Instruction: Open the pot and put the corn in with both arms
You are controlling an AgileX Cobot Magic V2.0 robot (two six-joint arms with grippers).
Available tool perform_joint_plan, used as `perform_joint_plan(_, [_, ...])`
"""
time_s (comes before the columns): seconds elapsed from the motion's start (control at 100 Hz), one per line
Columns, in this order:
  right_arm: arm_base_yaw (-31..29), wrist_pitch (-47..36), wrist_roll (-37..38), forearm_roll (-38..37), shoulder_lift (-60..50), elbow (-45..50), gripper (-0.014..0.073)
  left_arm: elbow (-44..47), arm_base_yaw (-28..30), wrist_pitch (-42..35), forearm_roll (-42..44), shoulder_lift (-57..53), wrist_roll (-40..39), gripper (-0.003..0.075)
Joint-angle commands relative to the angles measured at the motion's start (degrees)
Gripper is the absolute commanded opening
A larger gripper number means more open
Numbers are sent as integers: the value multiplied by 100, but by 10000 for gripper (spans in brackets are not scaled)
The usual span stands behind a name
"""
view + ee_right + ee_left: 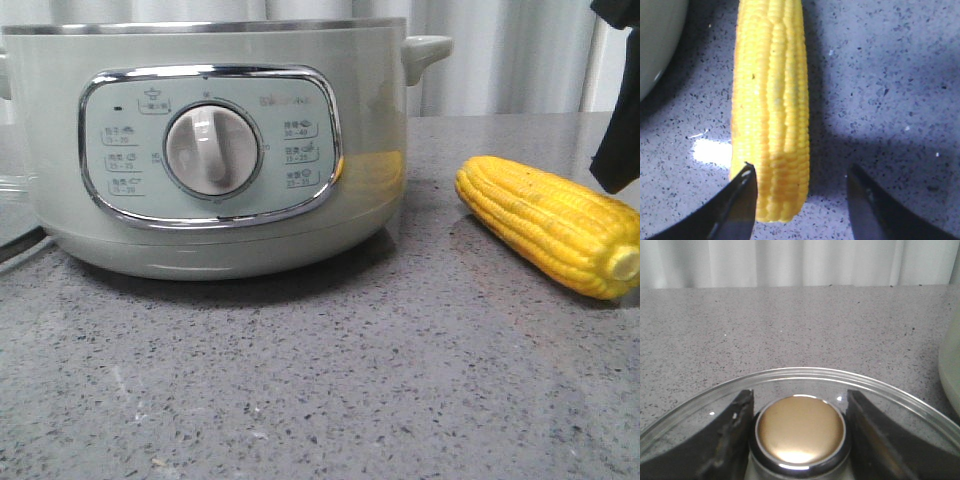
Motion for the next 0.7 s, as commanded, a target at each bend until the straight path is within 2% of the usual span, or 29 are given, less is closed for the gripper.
perform_joint_plan(0.0, [-2,-174,-68,125,-53,-206,320,-170,-40,-687,-34,-53,-34,-20])
perform_joint_plan(0.45, [3,415,-214,379,565,-905,320,-170,-40,-687,-34,-53,-34,-20])
perform_joint_plan(0.69, [3,655,-429,608,990,-948,320,-170,-40,-687,-34,-53,-34,-20])
